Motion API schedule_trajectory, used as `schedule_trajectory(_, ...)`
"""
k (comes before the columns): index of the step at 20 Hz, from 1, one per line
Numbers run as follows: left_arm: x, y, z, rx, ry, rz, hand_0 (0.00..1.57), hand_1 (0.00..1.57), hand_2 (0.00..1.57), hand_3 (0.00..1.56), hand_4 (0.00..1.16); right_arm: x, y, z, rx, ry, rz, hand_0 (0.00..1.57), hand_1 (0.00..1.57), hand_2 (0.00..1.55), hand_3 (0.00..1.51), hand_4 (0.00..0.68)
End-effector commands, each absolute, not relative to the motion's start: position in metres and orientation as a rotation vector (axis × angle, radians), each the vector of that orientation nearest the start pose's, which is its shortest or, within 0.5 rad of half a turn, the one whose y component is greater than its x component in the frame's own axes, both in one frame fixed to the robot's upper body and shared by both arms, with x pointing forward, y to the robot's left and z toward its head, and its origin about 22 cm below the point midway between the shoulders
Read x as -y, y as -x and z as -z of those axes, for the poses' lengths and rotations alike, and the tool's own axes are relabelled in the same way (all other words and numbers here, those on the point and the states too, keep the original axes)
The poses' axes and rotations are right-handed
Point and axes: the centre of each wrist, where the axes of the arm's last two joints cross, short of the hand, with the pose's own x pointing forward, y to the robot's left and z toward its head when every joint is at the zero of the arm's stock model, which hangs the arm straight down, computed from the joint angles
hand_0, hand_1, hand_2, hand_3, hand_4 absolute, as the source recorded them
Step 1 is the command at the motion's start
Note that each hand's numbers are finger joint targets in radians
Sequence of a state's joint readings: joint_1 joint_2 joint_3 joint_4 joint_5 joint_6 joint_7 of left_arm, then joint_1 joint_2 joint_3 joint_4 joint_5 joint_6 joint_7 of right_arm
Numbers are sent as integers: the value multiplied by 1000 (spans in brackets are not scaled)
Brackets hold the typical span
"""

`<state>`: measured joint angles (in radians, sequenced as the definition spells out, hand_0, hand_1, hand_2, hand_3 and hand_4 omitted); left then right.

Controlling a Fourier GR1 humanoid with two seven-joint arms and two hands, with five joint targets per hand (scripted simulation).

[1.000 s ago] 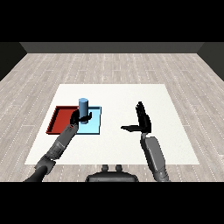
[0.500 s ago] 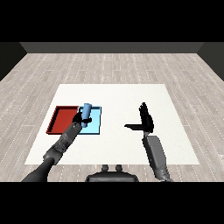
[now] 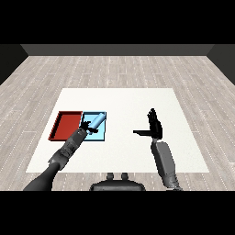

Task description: Pick the blue can and put it in the blue box

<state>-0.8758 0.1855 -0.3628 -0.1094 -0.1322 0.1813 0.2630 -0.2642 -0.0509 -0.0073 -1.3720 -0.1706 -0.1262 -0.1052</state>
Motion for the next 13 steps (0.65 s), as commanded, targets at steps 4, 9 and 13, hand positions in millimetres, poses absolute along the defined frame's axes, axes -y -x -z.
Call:
schedule_trajectory(4,-225,-378,62,745,-715,311,0,0,0,0,0,218,-305,-10,1726,-51,108,0,0,0,0,0)
schedule_trajectory(9,-209,-392,40,1169,-886,104,0,0,0,0,0,218,-304,-13,1743,-20,88,0,0,0,0,0)
schedule_trajectory(13,-216,-402,7,1574,-717,1,0,0,0,0,0,224,-300,-14,1745,2,9,0,0,0,0,0)
